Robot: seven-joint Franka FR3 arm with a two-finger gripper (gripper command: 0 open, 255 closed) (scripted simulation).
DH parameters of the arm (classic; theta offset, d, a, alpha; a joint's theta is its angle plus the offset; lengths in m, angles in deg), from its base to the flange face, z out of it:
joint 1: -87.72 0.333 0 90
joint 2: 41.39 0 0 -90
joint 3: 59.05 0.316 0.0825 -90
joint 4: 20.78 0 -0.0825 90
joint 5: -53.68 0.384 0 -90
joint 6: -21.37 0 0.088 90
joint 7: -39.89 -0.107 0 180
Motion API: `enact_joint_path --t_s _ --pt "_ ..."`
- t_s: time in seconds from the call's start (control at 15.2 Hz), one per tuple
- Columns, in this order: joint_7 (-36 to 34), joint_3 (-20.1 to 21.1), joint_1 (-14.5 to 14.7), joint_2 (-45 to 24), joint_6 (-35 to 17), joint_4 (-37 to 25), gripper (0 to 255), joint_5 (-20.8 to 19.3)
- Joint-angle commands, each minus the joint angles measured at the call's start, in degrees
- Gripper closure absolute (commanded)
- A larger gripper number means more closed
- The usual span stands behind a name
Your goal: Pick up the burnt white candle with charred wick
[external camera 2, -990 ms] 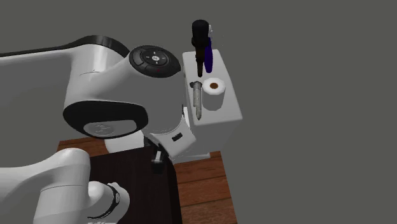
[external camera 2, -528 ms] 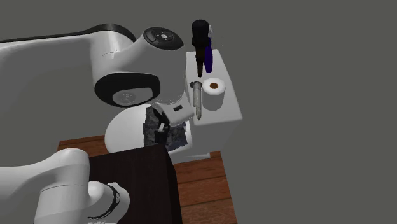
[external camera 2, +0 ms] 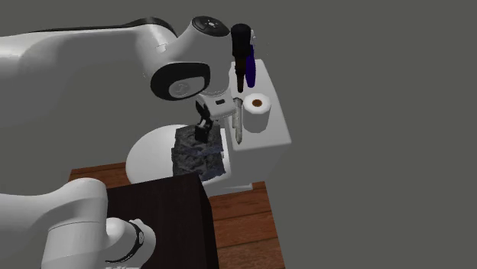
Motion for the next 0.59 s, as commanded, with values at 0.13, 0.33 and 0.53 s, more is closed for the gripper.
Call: enact_joint_path --t_s 0.13,0.33,0.53 --pt "-8.77 4.89 -0.13 -6.98 -3.58 -4.64 0 -0.13" --pt "-15.46 8.15 -0.4 -13.37 -5.92 -9.29 0 -2.01" --pt "-22.56 10.86 -0.24 -20.41 -7.77 -14.64 0 -5.25"
